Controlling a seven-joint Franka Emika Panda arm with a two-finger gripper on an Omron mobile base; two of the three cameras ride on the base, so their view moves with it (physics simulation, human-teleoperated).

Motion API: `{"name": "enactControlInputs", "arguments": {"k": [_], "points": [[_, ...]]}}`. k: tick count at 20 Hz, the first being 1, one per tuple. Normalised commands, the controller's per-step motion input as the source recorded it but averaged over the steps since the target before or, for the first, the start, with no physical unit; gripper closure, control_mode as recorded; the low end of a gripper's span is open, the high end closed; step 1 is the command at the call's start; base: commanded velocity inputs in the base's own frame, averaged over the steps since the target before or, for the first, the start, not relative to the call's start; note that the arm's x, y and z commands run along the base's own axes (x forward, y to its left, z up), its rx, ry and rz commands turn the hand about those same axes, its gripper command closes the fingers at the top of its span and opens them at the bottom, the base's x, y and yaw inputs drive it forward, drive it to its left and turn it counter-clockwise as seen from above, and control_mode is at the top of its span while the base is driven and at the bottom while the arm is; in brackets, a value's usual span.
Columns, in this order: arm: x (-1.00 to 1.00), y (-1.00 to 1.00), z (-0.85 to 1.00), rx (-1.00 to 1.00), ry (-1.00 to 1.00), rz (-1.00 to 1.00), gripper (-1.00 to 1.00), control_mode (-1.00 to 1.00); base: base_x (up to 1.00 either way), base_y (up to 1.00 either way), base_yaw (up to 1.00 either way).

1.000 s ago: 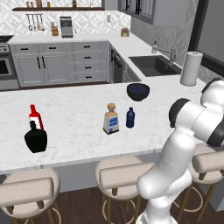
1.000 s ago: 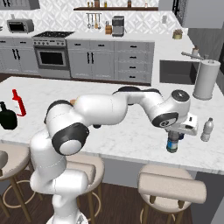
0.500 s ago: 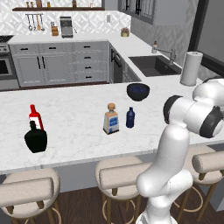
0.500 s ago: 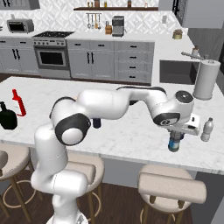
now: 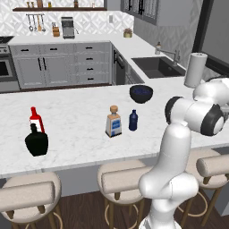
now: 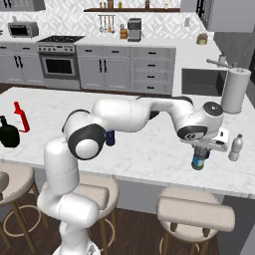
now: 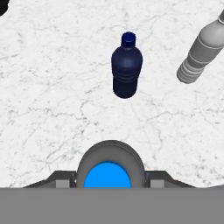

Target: Move the plastic bottles in the middle to the plastics group, and the glass bottles in the middle to the glass group.

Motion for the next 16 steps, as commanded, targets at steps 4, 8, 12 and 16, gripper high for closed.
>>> {"name": "enactControlInputs", "arguments": {"k": [4,8,12,16], "points": [[0.0,0.0,-0.27,0.0,0.0,0.0,1.0,-1.0,0.0,0.0,0.0],[0.0,0.0,-0.52,0.0,0.0,0.0,1.0,-1.0,0.0,0.0,0.0],[0.0,0.0,-0.46,0.0,-0.02,0.0,1.0,-1.0,0.0,0.0,0.0],[0.0,0.0,-0.31,0.0,-0.03,0.0,1.0,-1.0,0.0,0.0,0.0]]}}
